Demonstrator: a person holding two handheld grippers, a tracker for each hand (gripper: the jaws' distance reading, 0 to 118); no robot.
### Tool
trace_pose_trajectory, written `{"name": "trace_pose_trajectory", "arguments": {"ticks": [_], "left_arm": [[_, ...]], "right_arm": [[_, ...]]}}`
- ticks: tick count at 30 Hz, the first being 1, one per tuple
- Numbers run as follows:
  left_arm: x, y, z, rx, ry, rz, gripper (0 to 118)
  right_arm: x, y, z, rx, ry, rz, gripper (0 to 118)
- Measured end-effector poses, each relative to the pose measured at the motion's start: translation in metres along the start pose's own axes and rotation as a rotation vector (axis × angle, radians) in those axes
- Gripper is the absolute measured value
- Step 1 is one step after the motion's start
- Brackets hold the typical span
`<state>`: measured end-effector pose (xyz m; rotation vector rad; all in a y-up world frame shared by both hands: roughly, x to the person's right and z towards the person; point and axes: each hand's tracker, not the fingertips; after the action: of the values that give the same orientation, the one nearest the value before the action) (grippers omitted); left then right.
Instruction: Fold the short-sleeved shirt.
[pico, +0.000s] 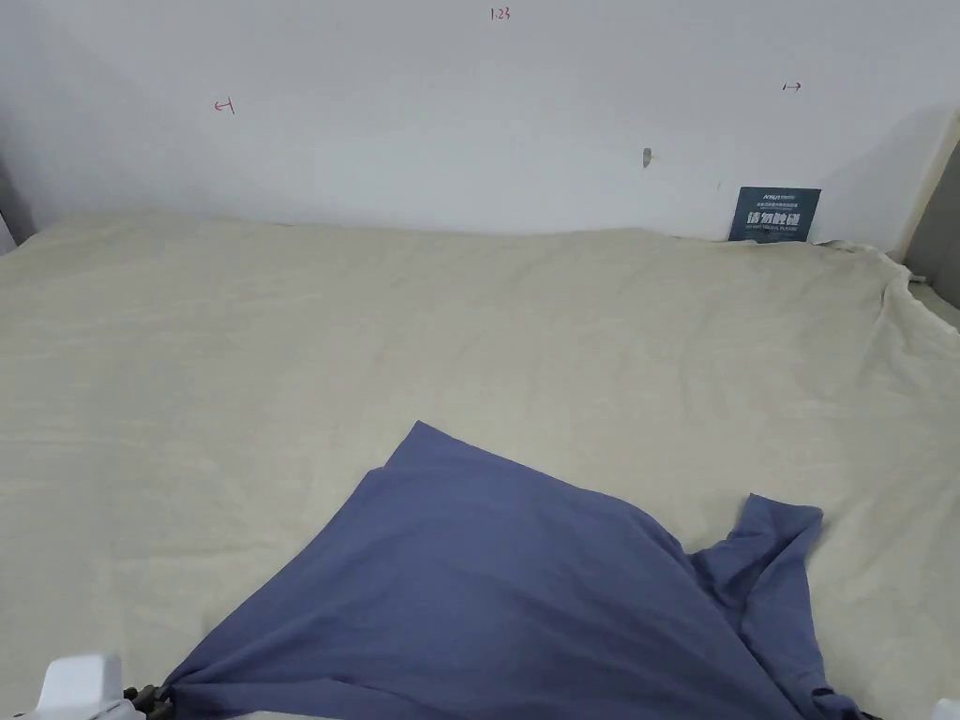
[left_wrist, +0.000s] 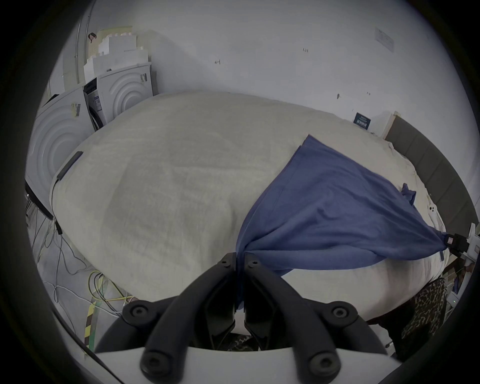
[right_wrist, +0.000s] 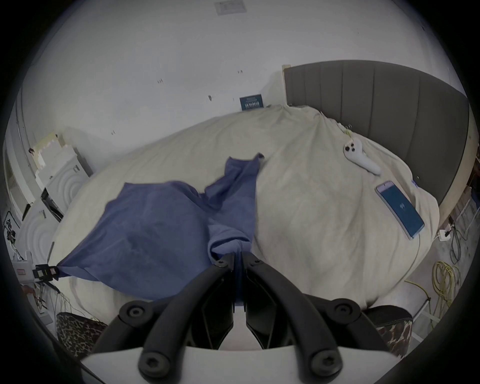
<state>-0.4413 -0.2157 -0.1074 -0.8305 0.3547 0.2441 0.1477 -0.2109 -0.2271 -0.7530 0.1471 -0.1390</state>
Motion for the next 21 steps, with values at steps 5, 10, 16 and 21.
{"name": "trace_pose_trajectory", "arguments": {"ticks": [5,10,16,21], "left_arm": [[0.013,-0.008,-0.027,-0.064,0.005,-0.017,2],[0.024,-0.011,-0.055,-0.168,0.059,-0.004,2],[0.027,-0.004,-0.047,-0.170,0.079,0.028,35],[0.038,0.020,-0.017,-0.075,0.023,0.115,112]], "right_arm": [[-0.005,-0.016,-0.031,-0.126,-0.060,0.038,3],[-0.011,-0.026,-0.049,-0.214,-0.103,0.023,3],[-0.022,-0.013,-0.032,-0.217,-0.100,0.017,10],[-0.038,0.023,-0.003,-0.097,-0.084,0.074,100]]}}
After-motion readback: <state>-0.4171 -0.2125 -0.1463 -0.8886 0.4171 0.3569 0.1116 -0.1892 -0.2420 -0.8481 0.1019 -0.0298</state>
